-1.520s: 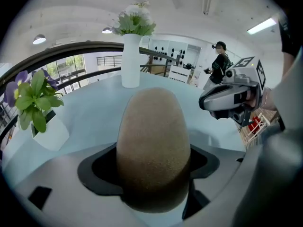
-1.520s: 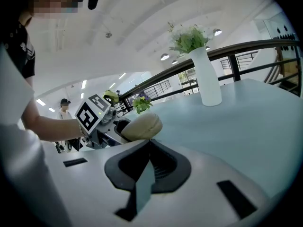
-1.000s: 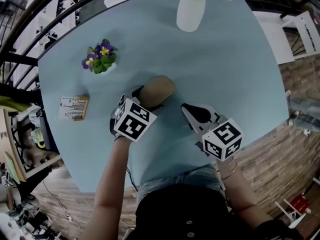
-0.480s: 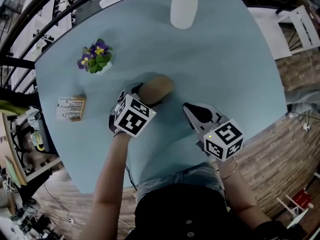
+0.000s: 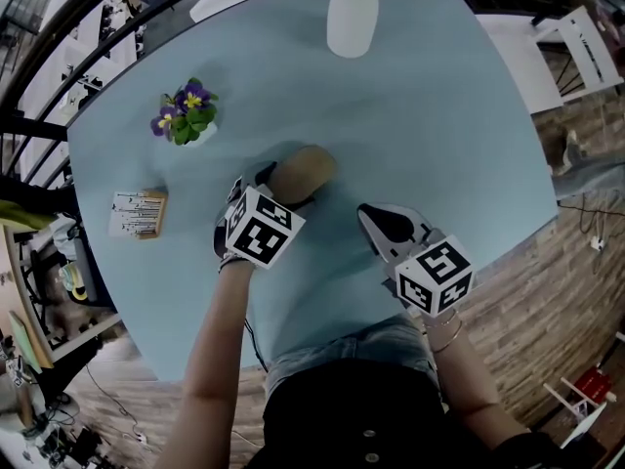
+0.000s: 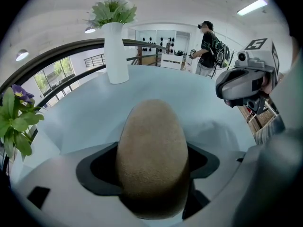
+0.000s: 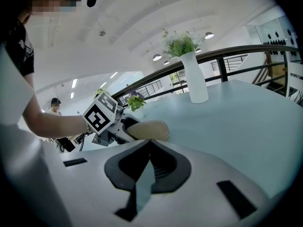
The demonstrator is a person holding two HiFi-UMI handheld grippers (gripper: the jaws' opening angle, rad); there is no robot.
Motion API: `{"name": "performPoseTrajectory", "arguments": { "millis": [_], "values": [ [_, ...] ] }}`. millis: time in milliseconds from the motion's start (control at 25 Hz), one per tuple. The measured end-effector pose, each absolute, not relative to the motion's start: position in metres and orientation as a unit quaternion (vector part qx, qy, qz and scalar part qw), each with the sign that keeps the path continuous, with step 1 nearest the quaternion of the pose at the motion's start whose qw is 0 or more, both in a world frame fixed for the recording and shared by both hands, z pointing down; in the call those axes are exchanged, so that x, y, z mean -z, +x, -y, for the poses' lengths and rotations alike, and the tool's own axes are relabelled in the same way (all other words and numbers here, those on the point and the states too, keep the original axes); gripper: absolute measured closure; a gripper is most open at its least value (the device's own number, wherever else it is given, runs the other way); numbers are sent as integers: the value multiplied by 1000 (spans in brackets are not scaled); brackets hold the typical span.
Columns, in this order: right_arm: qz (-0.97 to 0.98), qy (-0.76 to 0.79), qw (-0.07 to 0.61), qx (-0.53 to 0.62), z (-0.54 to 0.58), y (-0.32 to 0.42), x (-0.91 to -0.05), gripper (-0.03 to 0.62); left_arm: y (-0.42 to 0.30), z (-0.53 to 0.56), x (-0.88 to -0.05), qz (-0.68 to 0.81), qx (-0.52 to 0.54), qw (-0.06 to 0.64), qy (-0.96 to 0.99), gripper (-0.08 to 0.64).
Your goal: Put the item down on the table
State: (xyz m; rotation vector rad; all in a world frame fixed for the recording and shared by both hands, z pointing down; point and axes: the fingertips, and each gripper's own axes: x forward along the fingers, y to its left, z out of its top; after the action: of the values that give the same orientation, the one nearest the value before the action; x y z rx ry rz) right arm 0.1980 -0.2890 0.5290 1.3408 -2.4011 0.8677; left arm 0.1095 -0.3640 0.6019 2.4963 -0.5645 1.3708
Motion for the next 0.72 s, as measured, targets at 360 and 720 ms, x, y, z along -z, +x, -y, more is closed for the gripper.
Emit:
{"name": "performPoseTrajectory", "arguments": {
  "millis": [360,720],
  "values": [
    [822,468,132,-296,280,194,-524,588,107,364,-597,200,-477,81,852,164],
    [824,471,134,-285,272,197,-514,588,110,366,-578,212,-447,77,866,164]
  ]
}}
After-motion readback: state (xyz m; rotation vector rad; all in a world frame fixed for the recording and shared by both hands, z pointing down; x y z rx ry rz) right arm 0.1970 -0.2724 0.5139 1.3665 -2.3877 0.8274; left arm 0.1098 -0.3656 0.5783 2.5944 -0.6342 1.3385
